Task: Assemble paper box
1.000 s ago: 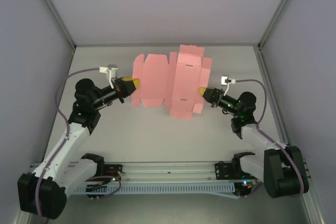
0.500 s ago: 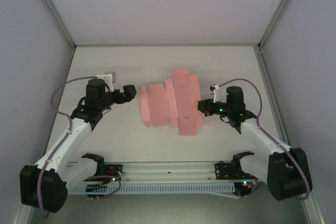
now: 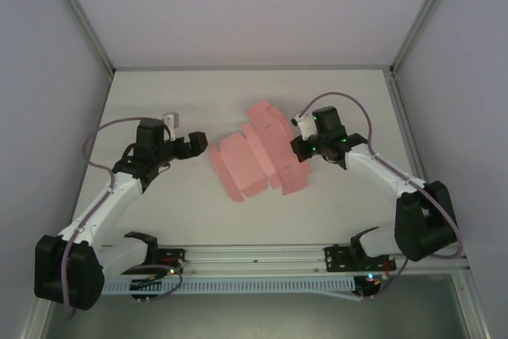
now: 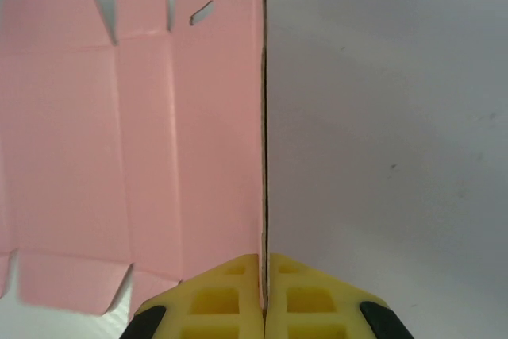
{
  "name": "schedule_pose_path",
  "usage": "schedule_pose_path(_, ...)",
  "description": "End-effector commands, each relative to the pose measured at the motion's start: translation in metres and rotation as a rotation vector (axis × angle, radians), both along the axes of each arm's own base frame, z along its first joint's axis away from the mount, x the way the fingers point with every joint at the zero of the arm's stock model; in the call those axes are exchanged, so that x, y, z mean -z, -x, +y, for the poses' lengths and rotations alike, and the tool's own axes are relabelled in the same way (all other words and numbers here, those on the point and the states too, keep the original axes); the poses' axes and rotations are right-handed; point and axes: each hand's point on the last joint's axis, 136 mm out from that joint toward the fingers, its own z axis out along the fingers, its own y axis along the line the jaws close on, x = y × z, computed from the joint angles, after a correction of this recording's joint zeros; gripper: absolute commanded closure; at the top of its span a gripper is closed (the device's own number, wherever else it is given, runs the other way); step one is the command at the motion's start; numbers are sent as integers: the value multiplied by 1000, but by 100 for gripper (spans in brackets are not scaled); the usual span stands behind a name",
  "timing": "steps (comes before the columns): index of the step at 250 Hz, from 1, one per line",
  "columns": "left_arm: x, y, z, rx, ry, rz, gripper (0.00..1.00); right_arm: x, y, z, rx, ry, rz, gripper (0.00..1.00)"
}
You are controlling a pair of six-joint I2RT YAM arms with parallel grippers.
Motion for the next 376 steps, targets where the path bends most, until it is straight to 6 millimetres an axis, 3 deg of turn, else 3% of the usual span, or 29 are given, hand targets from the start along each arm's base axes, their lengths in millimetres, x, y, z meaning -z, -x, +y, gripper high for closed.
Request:
schedule_pose_path(1, -15, -4, -9, 44, 15, -46, 0, 4, -12, -12, -91, 274, -87, 99)
schedule_pose_path(22, -15, -3, -10, 50, 19, -47, 0, 2, -18, -2, -174, 352, -154, 99)
schedule_pose_path(79, -16, -5, -12, 59, 20, -45, 0, -1, -14, 40, -491, 472, -395, 100)
schedule_pose_path(147, -19, -20, -20, 78, 23, -48, 0, -10, -6, 76, -587, 558, -652, 100)
schedule_pose_path(190, -16, -30, -34, 161, 21, -65, 0, -17, -2, 87, -595, 546, -732, 100)
schedule_pose_path(277, 35, -32, -50, 296, -90, 6, 0, -19, 1, 91, -613, 519, -695, 100)
schedule_pose_path(333, 45, -24, -79, 422, -138, -3, 0, -25, -1, 93, -593, 492, -689, 100)
schedule_pose_path(376, 46, -24, -97, 435, -159, -24, 0, -16, 6, 96, -625, 474, -620, 100)
